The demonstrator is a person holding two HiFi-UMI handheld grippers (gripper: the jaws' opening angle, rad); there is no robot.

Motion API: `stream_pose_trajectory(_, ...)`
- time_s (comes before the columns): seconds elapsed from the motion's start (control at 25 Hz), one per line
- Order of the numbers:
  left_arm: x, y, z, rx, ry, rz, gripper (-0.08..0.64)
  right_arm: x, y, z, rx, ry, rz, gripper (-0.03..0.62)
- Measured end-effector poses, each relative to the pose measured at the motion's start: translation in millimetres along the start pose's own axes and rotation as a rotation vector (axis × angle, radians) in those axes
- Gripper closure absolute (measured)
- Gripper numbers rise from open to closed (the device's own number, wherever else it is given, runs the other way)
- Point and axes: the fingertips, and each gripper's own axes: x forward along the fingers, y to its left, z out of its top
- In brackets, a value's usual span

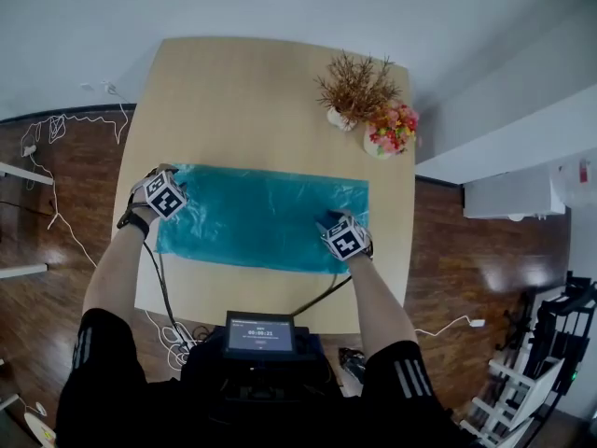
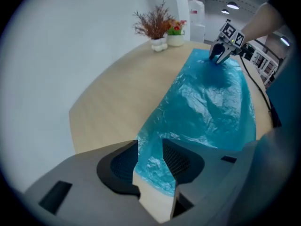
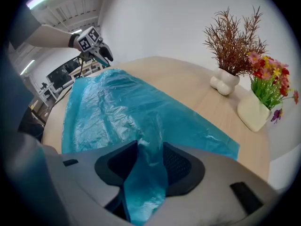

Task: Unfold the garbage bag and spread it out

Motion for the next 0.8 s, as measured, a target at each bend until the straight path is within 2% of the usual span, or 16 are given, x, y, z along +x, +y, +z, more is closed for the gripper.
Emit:
stream_pose_trajectory(0.12, 34.3, 2.8, -9.2, -0.073, 0.048, -0.037, 0.396, 1.1, 0.8, 2.2, 0.002, 0.004, 0.008, 0.383)
stream_pose_trajectory(0.24, 40.5, 5.3, -18.0, -0.176, 0.091, -0.053, 0.403, 0.7, 1.3, 2.6, 0.006, 0.004, 0.014, 0.383)
stream_pose_trajectory(0.32, 43.3, 3.3, -16.5, -0.217, 0.076, -0.076, 0.46, 1.0, 0.8, 2.6, 0.006, -0.001, 0.016, 0.383)
stream_pose_trajectory(0.4, 49.5, -0.5, -9.3, -0.211, 0.043, -0.107, 0.463, 1.3, -1.0, 2.3, 0.003, -0.005, 0.017, 0.383)
stream_pose_trajectory(0.6, 51.8, 8.4, -4.3, -0.163, 0.054, -0.086, 0.466, 3.2, -6.7, 8.1, 0.006, -0.011, 0.017, 0.383)
stream_pose_trajectory(0.72, 57.1, 5.3, 2.3, -0.127, 0.048, -0.097, 0.554, 5.9, -12.3, 14.6, 0.009, -0.01, 0.015, 0.383)
stream_pose_trajectory(0.8, 64.8, 0.6, 4.8, -0.099, 0.036, -0.111, 0.557, 7.1, -15.6, 17.9, 0.007, -0.01, 0.013, 0.383)
